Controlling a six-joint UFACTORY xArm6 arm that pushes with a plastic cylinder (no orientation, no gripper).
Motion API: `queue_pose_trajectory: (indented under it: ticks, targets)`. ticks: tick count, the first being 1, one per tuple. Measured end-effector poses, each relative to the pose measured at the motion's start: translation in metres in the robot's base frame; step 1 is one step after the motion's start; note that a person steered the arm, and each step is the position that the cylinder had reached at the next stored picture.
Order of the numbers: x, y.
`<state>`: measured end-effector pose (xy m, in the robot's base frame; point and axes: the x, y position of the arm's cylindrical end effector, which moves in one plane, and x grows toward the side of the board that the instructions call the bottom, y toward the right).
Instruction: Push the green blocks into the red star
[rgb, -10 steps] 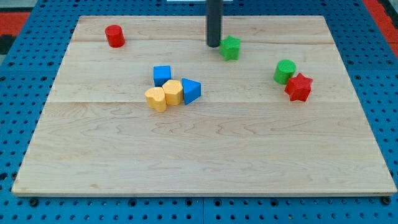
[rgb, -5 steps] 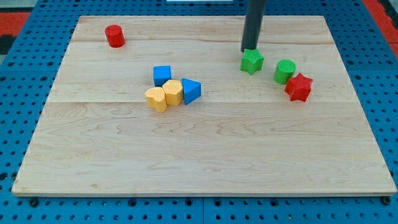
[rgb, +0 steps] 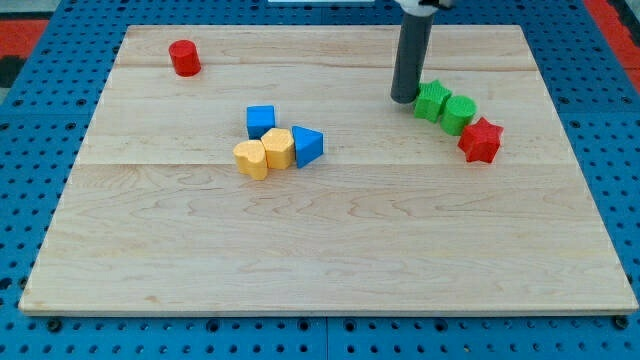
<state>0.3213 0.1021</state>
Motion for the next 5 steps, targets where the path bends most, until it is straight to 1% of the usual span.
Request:
queue_pose_trajectory:
  ticks: [1, 3, 4, 5]
  targets:
    - [-0.01, 0.009]
    - [0.016, 0.053]
    - [0.03, 0.064]
    - [0.029, 0.062]
